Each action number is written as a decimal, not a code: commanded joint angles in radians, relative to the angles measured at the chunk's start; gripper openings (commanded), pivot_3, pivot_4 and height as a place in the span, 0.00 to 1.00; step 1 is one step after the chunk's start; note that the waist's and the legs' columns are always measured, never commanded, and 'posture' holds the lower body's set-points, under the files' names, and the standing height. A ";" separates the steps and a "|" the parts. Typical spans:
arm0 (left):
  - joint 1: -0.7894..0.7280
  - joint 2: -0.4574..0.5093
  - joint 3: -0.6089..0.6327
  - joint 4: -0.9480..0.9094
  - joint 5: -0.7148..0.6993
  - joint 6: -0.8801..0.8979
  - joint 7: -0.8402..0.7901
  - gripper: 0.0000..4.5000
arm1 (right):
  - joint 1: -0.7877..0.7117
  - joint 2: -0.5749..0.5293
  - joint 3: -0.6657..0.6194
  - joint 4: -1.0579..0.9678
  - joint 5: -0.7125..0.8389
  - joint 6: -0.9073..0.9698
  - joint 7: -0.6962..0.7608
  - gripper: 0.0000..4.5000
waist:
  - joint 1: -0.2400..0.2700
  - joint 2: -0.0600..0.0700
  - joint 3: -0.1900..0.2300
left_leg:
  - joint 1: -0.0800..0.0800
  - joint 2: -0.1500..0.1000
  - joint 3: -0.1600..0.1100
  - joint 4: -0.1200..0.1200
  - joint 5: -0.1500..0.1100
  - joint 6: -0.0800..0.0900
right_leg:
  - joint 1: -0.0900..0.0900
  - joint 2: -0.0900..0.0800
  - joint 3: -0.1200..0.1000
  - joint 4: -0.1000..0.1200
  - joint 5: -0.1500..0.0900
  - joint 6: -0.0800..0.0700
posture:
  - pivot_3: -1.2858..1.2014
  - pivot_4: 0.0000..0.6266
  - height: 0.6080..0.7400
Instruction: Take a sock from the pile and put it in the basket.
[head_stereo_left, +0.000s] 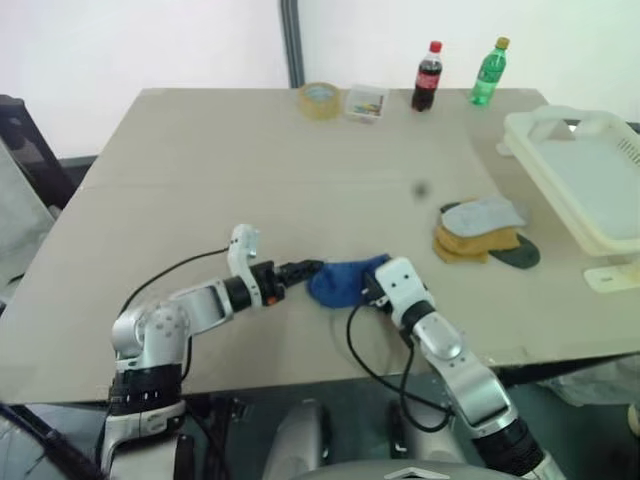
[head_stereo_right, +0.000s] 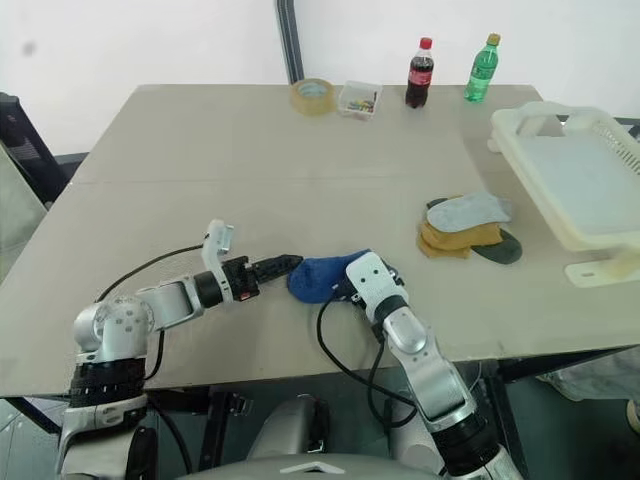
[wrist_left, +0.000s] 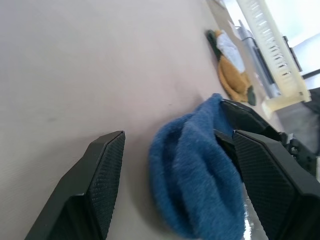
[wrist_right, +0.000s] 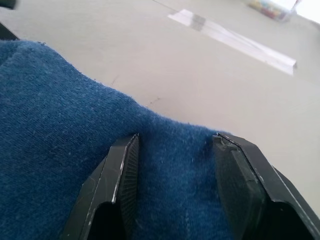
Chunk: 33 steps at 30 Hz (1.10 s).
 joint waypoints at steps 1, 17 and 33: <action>-0.043 -0.040 0.029 0.033 -0.064 0.064 0.018 0.82 | 0.010 0.003 0.024 0.074 -0.026 0.017 0.009 0.53 | -0.004 0.000 0.000 | 0.000 0.000 0.000 0.000 0.000 0.000 | 0.000 0.000 0.000 0.000 0.000 0.000 | 0.52 0.24 1.00; -0.067 -0.065 0.099 0.021 -0.213 0.131 0.002 0.82 | 0.088 0.094 -0.157 0.002 0.180 0.075 0.070 0.53 | -0.003 0.000 0.000 | -0.003 -0.002 -0.001 -0.002 -0.003 -0.005 | -0.002 -0.005 -0.001 -0.001 0.000 -0.002 | 0.52 0.24 1.00; -0.025 0.068 0.089 0.017 -0.215 0.166 0.046 0.82 | 0.079 0.026 -0.140 0.004 0.143 0.067 0.074 0.53 | 0.001 0.001 0.002 | -0.004 -0.003 -0.002 -0.003 -0.003 -0.005 | -0.003 -0.006 -0.002 -0.002 -0.001 -0.002 | 0.52 0.24 1.00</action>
